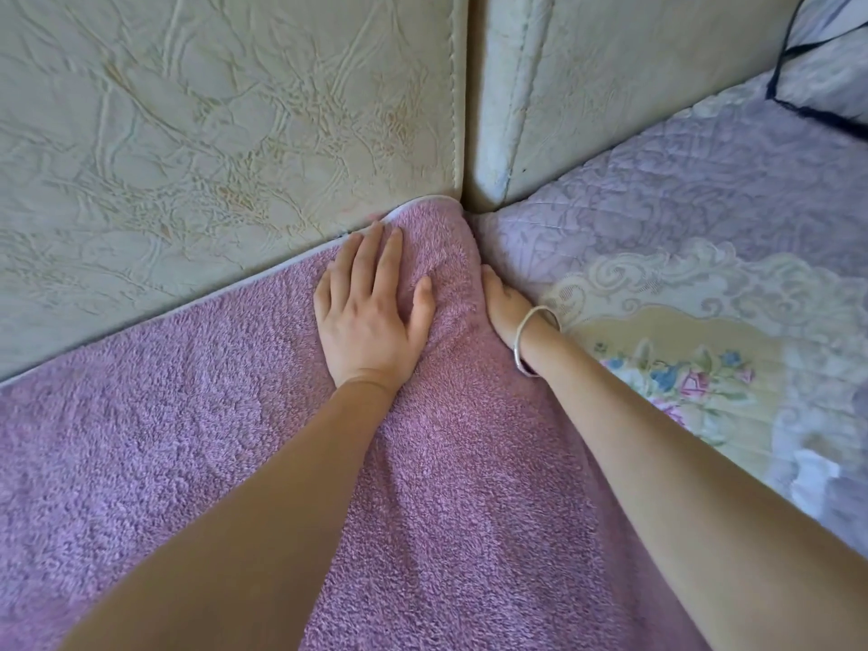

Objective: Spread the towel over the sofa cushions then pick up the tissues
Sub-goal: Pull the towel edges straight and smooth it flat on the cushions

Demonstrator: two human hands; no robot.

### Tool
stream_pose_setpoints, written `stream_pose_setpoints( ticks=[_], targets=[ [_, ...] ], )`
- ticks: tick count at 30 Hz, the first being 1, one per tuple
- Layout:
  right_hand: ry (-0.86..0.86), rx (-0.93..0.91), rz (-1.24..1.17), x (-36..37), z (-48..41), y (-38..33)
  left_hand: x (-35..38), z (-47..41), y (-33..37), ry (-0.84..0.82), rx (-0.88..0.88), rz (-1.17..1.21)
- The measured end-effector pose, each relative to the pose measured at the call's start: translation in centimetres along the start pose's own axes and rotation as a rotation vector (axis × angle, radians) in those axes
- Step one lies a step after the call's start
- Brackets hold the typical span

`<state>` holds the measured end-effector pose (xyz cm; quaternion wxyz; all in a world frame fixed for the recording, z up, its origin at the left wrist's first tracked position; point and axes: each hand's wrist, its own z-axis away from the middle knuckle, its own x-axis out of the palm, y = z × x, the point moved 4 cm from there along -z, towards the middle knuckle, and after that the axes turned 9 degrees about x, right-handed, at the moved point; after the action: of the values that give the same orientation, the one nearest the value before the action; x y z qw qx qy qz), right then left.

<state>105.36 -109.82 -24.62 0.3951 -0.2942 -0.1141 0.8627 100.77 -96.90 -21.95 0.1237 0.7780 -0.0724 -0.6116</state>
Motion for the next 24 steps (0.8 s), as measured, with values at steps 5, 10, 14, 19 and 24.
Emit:
stream_pose_setpoints(
  ticks=[5,10,14,19,24],
  targets=[
    [0.035,-0.032,0.003,0.1,0.5,0.4,0.1,0.0,-0.3,-0.026,-0.017,0.0],
    [0.305,-0.222,0.194,0.2,4.6,3.3,0.0,-0.1,-0.2,-0.04,-0.025,0.002],
    [0.189,-0.169,0.148,0.1,5.9,8.0,-0.1,-0.3,-0.2,-0.109,-0.033,-0.009],
    [0.105,-0.129,0.168,-0.7,4.6,9.3,-1.0,-0.1,1.5,-0.259,0.024,-0.023],
    [0.121,-0.137,0.137,-0.6,5.5,9.5,-3.3,7.9,8.6,-0.343,0.307,0.008]
  ],
)
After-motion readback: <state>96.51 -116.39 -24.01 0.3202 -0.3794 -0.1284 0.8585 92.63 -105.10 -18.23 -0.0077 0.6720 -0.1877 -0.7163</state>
